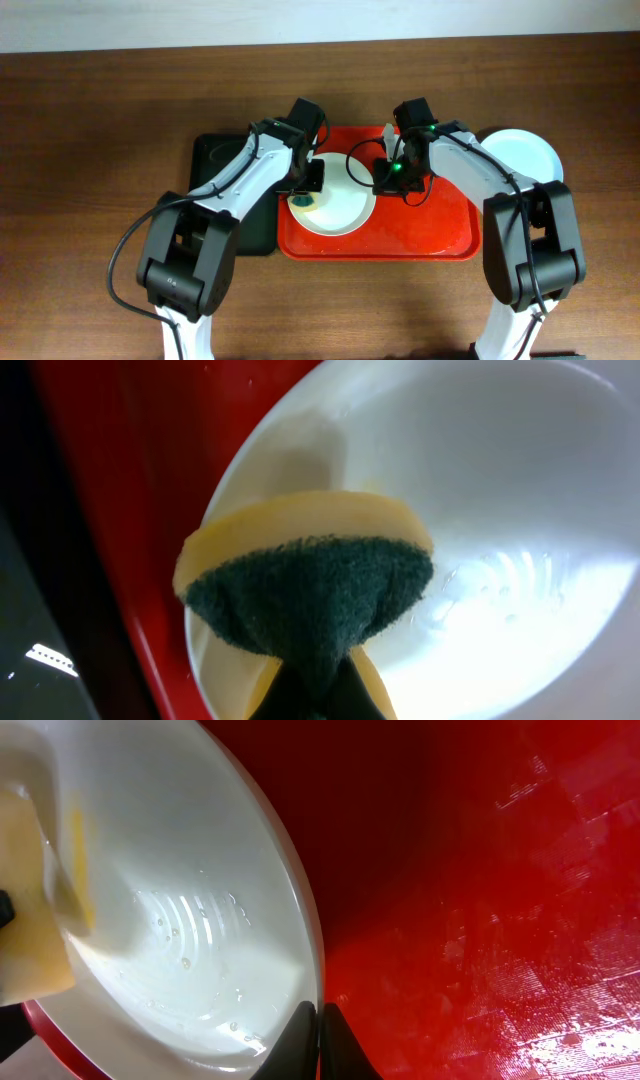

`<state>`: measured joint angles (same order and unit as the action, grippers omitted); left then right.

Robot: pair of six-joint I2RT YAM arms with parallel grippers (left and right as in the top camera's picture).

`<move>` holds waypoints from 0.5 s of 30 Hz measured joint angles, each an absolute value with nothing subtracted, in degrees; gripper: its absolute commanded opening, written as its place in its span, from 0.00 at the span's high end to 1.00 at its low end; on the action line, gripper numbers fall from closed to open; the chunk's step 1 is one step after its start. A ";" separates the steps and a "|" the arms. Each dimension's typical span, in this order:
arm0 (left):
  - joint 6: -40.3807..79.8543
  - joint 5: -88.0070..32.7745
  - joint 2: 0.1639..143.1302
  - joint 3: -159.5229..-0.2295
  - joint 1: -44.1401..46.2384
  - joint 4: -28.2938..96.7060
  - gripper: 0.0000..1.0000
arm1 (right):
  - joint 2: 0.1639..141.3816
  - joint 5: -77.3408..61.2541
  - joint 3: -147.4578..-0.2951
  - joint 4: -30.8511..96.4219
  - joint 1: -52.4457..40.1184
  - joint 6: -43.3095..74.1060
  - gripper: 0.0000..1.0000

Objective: Clean dirty plates on tray and stack at the side
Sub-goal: 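Scrub the white plate with the sponge while the right gripper holds it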

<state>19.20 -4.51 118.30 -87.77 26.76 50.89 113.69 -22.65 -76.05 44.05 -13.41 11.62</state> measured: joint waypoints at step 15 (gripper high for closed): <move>19.38 -5.15 121.78 -88.20 26.76 49.15 1.00 | 113.69 -22.63 -76.05 43.99 -13.41 11.51 0.79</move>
